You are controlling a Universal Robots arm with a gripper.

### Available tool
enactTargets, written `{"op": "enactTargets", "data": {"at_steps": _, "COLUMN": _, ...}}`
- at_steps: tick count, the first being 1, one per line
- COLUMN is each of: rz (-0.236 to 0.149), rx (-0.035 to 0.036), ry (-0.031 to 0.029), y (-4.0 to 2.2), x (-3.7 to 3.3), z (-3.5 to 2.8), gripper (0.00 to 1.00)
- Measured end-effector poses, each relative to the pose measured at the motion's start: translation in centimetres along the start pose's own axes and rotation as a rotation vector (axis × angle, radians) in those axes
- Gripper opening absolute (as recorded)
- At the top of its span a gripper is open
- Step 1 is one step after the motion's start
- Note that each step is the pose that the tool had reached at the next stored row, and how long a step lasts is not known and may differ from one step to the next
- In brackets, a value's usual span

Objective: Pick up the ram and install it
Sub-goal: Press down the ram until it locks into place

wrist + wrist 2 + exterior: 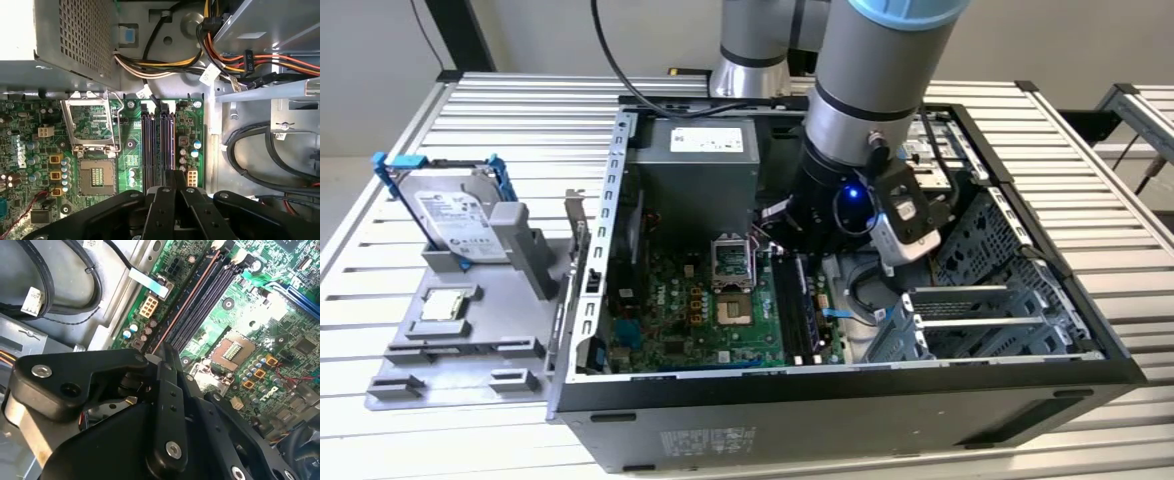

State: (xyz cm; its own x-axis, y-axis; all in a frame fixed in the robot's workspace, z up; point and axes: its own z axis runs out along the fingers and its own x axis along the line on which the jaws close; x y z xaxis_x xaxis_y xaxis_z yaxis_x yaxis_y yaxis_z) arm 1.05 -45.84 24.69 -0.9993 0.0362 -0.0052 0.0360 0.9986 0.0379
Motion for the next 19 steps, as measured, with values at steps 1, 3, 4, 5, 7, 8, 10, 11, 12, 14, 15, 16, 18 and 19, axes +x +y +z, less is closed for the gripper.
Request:
{"op": "enactTargets", "data": {"at_steps": 1, "rz": 0.000, "rx": -0.0160, "ry": 0.0013, "y": -0.05, "x": -0.01, "z": 0.01, "gripper": 0.00}}
{"op": "enactTargets", "data": {"at_steps": 3, "rz": 0.000, "rx": -0.0182, "ry": 0.0027, "y": -0.05, "x": -0.01, "z": 0.01, "gripper": 0.00}}
{"op": "enactTargets", "data": {"at_steps": 4, "rz": 0.000, "rx": -0.0182, "ry": 0.0028, "y": -0.05, "x": -0.01, "z": 0.01, "gripper": 0.00}}
{"op": "enactTargets", "data": {"at_steps": 5, "rz": 0.000, "rx": -0.0183, "ry": 0.0028, "y": -0.05, "x": -0.01, "z": 0.01, "gripper": 0.00}}
{"op": "enactTargets", "data": {"at_steps": 7, "rz": -0.011, "rx": -0.0180, "ry": 0.0033, "y": -0.06, "x": -0.01, "z": 0.01, "gripper": 0.00}}
{"op": "enactTargets", "data": {"at_steps": 8, "rz": -0.021, "rx": -0.0180, "ry": 0.0038, "y": -0.06, "x": -0.01, "z": 0.01, "gripper": 0.00}}
{"op": "enactTargets", "data": {"at_steps": 10, "rz": -0.051, "rx": -0.0180, "ry": 0.0052, "y": -0.06, "x": -0.01, "z": 0.00, "gripper": 0.00}}
{"op": "enactTargets", "data": {"at_steps": 11, "rz": -0.068, "rx": -0.0180, "ry": 0.0060, "y": -0.06, "x": -0.01, "z": 0.00, "gripper": 0.00}}
{"op": "enactTargets", "data": {"at_steps": 12, "rz": -0.086, "rx": -0.0182, "ry": 0.0069, "y": -0.06, "x": -0.01, "z": 0.00, "gripper": 0.00}}
{"op": "enactTargets", "data": {"at_steps": 14, "rz": -0.122, "rx": -0.0183, "ry": 0.0085, "y": -0.06, "x": -0.01, "z": 0.00, "gripper": 0.00}}
{"op": "enactTargets", "data": {"at_steps": 15, "rz": -0.141, "rx": -0.0184, "ry": 0.0094, "y": -0.06, "x": -0.01, "z": 0.00, "gripper": 0.00}}
{"op": "enactTargets", "data": {"at_steps": 16, "rz": -0.159, "rx": -0.0184, "ry": 0.0103, "y": -0.06, "x": -0.01, "z": 0.00, "gripper": 0.00}}
{"op": "enactTargets", "data": {"at_steps": 18, "rz": -0.196, "rx": -0.0185, "ry": 0.0120, "y": -0.06, "x": -0.01, "z": 0.00, "gripper": 0.00}}
{"op": "enactTargets", "data": {"at_steps": 19, "rz": -0.213, "rx": -0.0186, "ry": 0.0128, "y": -0.06, "x": -0.01, "z": 0.00, "gripper": 0.00}}
